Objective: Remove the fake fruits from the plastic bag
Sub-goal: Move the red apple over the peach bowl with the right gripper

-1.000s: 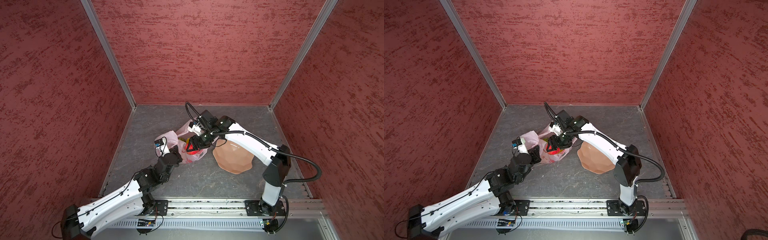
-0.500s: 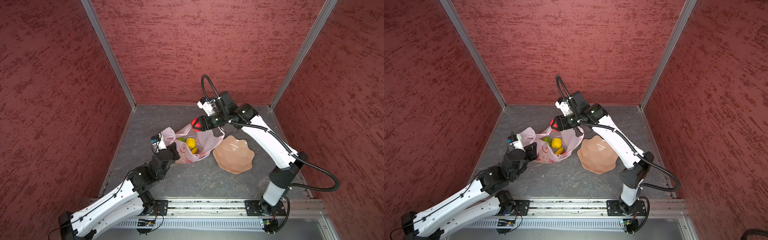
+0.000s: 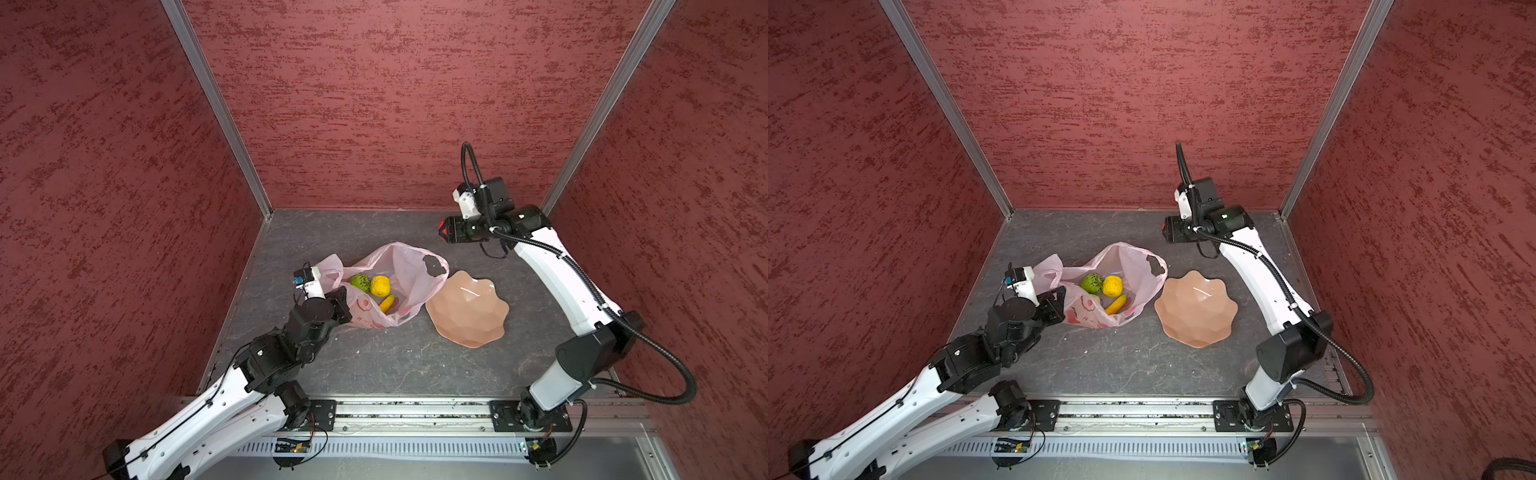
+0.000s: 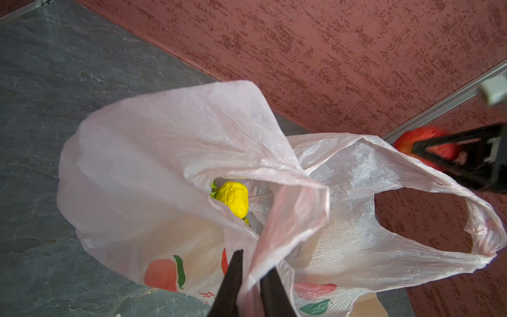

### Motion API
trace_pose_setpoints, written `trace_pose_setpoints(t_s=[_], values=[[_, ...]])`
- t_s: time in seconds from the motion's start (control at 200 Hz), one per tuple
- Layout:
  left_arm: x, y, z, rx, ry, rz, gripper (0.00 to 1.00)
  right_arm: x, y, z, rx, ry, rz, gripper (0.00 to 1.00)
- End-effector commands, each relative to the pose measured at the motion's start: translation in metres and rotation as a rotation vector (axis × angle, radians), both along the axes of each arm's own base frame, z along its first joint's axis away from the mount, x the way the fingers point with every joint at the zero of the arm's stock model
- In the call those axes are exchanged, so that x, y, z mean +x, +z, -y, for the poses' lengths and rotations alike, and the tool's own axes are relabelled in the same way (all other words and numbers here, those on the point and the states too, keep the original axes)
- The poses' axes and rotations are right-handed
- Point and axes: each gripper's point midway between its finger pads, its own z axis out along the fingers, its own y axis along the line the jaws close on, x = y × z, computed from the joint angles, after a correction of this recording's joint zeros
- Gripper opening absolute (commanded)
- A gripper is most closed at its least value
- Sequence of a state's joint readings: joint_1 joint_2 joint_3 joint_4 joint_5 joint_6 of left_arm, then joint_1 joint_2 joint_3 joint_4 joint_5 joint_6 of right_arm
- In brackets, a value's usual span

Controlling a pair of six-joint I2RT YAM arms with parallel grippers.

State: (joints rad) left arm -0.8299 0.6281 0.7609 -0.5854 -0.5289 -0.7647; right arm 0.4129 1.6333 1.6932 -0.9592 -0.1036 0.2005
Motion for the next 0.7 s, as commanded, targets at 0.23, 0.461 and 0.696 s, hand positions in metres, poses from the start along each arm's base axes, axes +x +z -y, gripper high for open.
trace_pose_setpoints(t_s=[0.23, 0.461, 0.696], values=[[-0.008, 0.019, -0.015, 0.075, -0.011, -0.007, 0.15, -0.046, -0.086, 0.045, -0.089, -0.135, -0.046, 0.28], [-0.008, 0.023, -0.017, 0.085, -0.017, -0.02, 0.15, -0.058, -0.14, 0.046, -0.051, -0.175, -0.102, 0.29], [-0.008, 0.025, -0.019, 0.096, -0.012, -0.032, 0.15, -0.061, -0.176, 0.045, -0.065, -0.179, -0.154, 0.31]])
